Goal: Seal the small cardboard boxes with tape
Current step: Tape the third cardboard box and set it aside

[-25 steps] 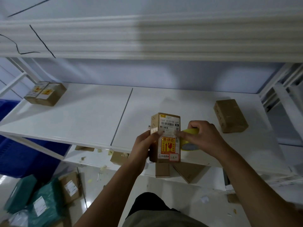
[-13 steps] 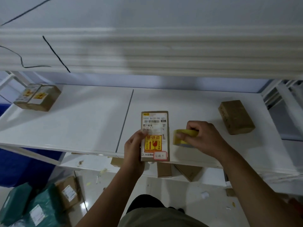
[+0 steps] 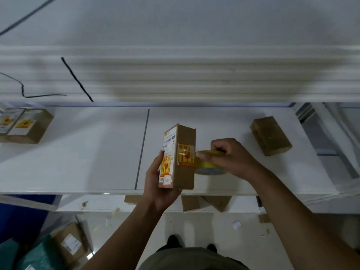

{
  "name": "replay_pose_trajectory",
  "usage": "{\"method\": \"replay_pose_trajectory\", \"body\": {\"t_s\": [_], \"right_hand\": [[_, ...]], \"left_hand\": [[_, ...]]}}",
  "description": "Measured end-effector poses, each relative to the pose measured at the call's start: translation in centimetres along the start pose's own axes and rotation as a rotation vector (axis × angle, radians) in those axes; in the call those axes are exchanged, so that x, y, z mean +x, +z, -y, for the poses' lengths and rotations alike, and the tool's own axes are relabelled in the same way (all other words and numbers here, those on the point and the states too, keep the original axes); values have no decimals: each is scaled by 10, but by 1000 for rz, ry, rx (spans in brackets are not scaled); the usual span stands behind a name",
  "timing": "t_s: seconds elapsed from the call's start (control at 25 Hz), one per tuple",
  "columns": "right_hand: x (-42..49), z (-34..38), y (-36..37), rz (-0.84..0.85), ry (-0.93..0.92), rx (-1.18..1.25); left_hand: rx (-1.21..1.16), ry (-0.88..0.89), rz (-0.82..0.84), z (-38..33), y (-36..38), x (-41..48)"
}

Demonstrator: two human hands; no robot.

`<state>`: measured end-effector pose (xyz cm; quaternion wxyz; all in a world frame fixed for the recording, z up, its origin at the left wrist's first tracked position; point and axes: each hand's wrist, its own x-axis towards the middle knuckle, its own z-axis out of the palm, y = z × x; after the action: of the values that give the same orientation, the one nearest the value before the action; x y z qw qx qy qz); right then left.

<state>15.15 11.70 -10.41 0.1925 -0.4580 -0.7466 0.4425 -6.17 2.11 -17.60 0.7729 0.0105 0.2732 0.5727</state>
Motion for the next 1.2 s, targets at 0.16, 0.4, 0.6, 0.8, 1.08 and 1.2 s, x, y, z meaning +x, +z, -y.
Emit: {"method": "replay_pose_trajectory", "body": {"t_s": [0.16,0.4,0.6,0.8,1.08,1.2], "right_hand": [[2,-2,16,-106,-14,-32],[4,-7,21,-177,18,-198],[8,3,35,-105,16,-198],[3,-7,23,63,-58,-19],[10,-43,21,-12,141,-143],[19,-46,22,10,132,-129]], "left_hand": [[190,-75,-3,-3,5,4],[931,189,-266,-20,8,6],[975,88,-193,-25,8,12],[793,261,-380,-27,-19,15],[613,119,-274,-42,-28,7],[549,52,-228,-43,-30,11]]}}
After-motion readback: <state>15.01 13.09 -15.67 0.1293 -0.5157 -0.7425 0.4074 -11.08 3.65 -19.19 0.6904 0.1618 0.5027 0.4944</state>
